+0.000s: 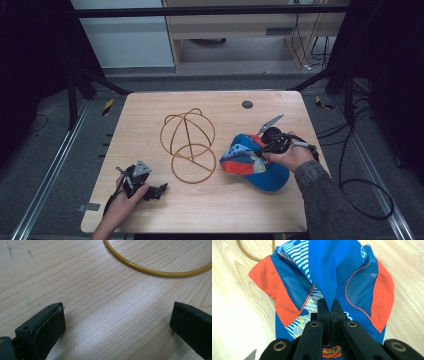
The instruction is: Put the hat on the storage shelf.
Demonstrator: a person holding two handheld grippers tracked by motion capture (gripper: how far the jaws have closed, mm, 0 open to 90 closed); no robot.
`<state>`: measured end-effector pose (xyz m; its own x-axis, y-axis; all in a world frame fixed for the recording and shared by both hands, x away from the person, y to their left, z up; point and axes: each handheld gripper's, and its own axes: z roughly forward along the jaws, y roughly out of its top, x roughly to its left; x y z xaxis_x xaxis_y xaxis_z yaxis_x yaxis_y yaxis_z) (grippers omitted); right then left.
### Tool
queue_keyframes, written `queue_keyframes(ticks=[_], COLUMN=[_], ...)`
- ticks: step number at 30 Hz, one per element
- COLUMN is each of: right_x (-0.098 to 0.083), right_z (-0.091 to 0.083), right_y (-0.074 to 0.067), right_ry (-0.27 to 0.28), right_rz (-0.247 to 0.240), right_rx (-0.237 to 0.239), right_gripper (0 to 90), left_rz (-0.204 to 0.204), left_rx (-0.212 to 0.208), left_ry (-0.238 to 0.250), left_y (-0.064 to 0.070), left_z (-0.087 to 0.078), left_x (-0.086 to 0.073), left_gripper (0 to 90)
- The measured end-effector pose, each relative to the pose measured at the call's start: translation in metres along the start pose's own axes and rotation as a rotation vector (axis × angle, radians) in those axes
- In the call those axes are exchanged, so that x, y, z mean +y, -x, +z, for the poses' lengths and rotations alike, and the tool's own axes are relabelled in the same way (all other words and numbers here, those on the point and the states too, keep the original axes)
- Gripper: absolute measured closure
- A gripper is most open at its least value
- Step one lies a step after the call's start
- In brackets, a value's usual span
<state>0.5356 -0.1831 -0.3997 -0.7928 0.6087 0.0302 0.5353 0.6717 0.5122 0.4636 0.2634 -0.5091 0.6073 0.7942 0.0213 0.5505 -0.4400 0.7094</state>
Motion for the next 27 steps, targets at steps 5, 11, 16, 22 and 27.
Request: queue_keyframes(ticks=[5, 11, 16, 22, 27], right_x=[0.005, 0.011, 0.015, 0.019, 0.022], right_z=[-0.014, -0.033, -0.050, -0.069, -0.083], right_y=[-0.002, -0.005, -0.007, -0.009, -0.010], right_ry=[0.018, 0.051, 0.083, 0.127, 0.158], right_rz=[-0.009, -0.027, -0.032, -0.041, -0.039], right_rx=[-0.006, -0.010, -0.021, -0.029, -0.031], right_gripper=[89.5, 89.5, 89.5, 89.5, 89.6], left_rz=[-0.005, -0.002, -0.002, -0.002, -0.008], left_rx=[0.000, -0.001, -0.001, -0.001, -0.002], left_ry=[0.004, 0.001, 0.002, 0.002, 0.004], left_y=[0.000, 0.000, 0.000, 0.000, 0.001], left_z=[0.000, 0.000, 0.000, 0.000, 0.000], left_x=[0.000, 0.000, 0.000, 0.000, 0.000], left_gripper=[0.0, 0.0, 0.0, 0.0, 0.0])
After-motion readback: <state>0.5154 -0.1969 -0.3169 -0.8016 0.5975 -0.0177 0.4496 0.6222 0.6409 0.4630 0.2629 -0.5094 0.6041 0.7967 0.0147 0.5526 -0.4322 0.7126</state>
